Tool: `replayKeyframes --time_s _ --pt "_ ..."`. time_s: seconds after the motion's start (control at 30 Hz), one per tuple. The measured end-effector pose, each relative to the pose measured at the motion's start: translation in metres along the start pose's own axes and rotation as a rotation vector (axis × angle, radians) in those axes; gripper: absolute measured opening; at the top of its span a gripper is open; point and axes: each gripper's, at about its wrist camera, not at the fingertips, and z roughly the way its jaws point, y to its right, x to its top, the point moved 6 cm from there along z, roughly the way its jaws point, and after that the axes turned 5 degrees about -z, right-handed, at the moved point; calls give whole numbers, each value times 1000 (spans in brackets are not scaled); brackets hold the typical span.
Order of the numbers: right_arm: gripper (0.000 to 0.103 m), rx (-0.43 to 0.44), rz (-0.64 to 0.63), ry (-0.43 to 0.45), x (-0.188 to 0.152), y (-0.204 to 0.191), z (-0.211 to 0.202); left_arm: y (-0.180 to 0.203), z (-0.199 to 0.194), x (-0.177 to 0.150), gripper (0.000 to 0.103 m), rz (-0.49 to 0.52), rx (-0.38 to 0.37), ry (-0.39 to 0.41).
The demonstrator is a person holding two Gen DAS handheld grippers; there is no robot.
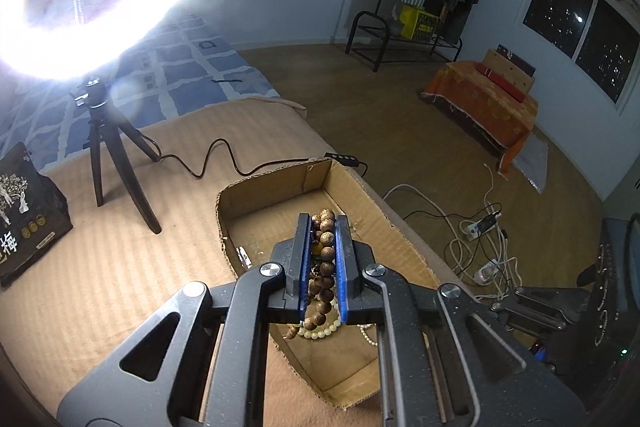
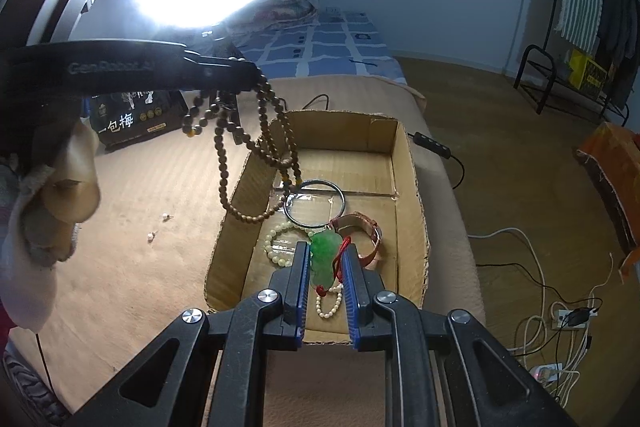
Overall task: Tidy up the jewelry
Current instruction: 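Lift the prayer beads and jade pendant and carry both over the cardboard box, then open both tools to drop the beads and pendant into the box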
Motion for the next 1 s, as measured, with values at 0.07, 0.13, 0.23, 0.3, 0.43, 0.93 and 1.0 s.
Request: replayKeyframes --time_s 0.07,0.13,0.23,0.3,0.43,0.93,1.0 --pt "14 0 2 -5 -2 1 2 3 5 -2 9 10 6 -2" --pt "14 4 6 -13 -4 2 5 4 10 -3 9 15 10 -5" --pt "14 5 13 -22 -6 6 10 5 18 -6 9 16 15 -10" --pt "14 7 19 -26 -7 9 13 5 23 -9 9 17 16 -17" --pt "14 12 29 -37 -10 12 19 4 34 -14 9 16 20 -34" --pt "15 20 23 -70 -18 8 34 -1 56 -30 9 13 29 -80" --pt "16 18 19 -68 -18 7 35 -1 55 -29 9 13 32 -75"
